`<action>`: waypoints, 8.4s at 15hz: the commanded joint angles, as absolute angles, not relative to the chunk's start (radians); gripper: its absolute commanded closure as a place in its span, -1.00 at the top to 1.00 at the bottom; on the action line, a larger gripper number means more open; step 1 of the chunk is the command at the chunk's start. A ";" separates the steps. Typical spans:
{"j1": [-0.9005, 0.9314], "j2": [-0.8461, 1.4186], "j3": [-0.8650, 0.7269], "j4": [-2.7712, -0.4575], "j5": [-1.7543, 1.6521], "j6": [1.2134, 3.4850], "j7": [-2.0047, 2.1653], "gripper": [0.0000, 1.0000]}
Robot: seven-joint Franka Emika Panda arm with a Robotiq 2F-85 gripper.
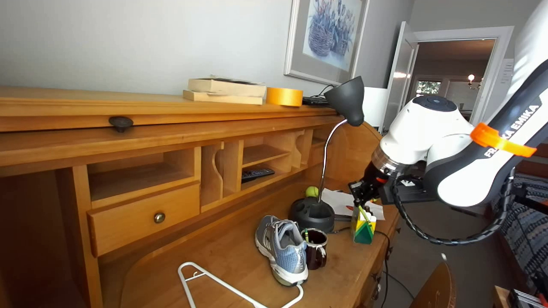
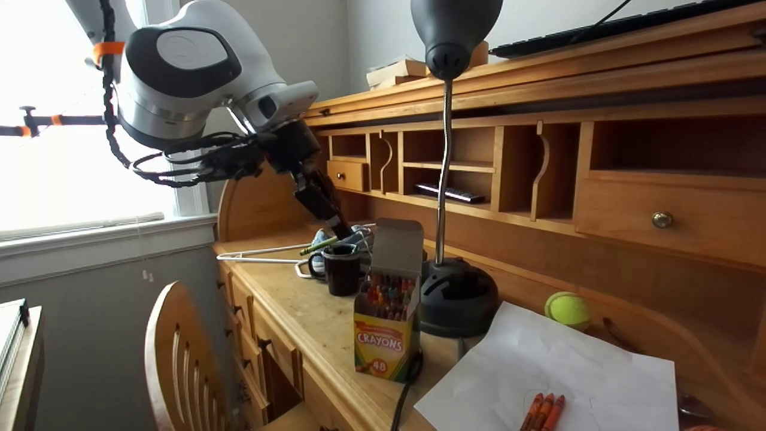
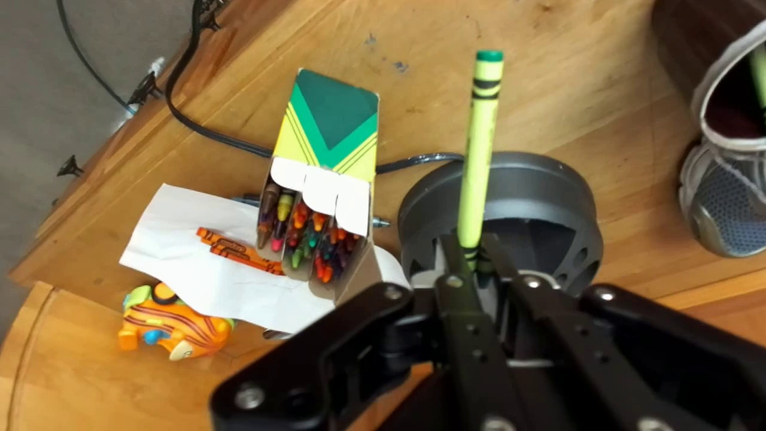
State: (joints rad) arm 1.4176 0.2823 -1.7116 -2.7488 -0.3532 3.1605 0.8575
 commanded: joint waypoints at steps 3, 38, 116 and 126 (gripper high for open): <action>1.516 0.349 -1.849 -2.744 -0.374 3.151 0.968 -0.95; 1.204 0.477 -1.969 -2.748 -1.101 3.206 1.761 -0.95; 1.057 0.898 -1.009 -2.673 0.576 3.458 0.723 -0.95; 1.076 0.945 -0.996 -2.648 0.707 3.403 0.656 -0.95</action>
State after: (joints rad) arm 1.0710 0.9228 -1.0015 -2.6595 0.6969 3.4537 0.6521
